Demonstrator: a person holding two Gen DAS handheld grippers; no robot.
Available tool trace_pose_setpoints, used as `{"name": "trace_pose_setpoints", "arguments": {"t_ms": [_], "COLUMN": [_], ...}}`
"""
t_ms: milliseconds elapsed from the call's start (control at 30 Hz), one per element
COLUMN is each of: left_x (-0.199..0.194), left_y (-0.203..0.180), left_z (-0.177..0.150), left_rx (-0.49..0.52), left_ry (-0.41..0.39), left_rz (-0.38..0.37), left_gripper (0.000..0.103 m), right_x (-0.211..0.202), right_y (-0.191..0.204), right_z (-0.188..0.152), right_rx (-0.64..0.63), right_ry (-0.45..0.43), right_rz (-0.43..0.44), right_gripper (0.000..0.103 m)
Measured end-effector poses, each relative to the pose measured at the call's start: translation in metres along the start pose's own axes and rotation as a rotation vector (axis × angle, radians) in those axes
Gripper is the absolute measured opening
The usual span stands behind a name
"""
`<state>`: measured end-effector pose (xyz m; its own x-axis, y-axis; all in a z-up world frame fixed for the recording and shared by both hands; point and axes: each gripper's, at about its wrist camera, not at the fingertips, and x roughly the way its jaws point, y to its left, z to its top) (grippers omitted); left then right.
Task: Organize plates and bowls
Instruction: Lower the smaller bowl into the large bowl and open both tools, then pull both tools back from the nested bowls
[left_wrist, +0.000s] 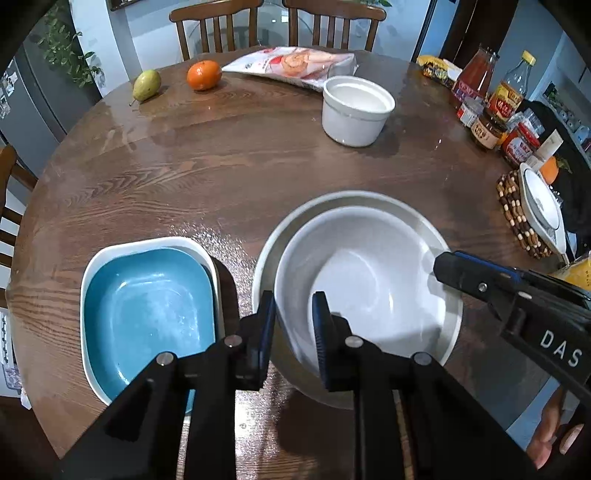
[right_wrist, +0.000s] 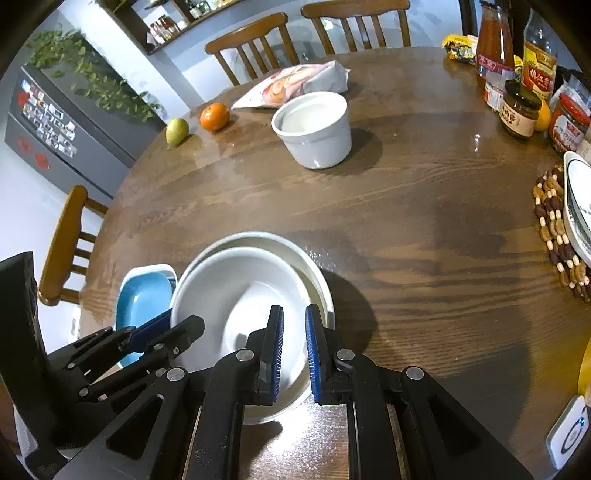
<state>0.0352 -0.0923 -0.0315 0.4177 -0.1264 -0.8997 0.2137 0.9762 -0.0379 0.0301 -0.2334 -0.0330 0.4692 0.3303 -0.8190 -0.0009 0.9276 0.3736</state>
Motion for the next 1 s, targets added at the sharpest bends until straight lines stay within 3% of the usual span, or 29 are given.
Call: {"name": "trace_pose_setpoints", "arguments": {"t_ms": [67,167,333,500,667,867,1000], "left_x": [-0.005,-0.012,-0.021,-0.027,-0.029,-0.03,-0.033], "left_y": [0.002,0.003,0.006,0.009,0.016,0.023,0.023], "left_z": [0.001,0.002,0.005,0.005,0.007,0.008,0.007], "left_rx": [-0.005,-0.001,-0.01,-0.028,-0.073,-0.109,-0.113], "left_ry": [-0.014,-0.045,-0.07,-0.09,-0.088,-0.08,-0.093], "left_rz": [0.004,0.032,0.037,0.04,0.03,0.034,0.057], "left_gripper": [0.023,0.039,0.043,0.064,0.068,0.069,0.079], "right_x": [-0.004,-0.01,-0.014,-0.017,-0.02,-0.023,-0.026], "right_y": [-0.001,-0.002,-0.004,-0.004,-0.007,-0.011,-0.013], "right_z": [0.001,0.001,0.002,0.003,0.002,0.003,0.004], "right_rx": [0.005,0.011,0.022,0.028,0.04,0.05,0.055], "right_ry": [-0.013,-0.029,-0.043,-0.044,-0.056,-0.06,-0.067], "right_rz": [0.009,0.021,0.04,0.054,0.054,0.044,0.044], "right_gripper": [0.013,0.013,0.013,0.014,0.047,0.057,0.057]}}
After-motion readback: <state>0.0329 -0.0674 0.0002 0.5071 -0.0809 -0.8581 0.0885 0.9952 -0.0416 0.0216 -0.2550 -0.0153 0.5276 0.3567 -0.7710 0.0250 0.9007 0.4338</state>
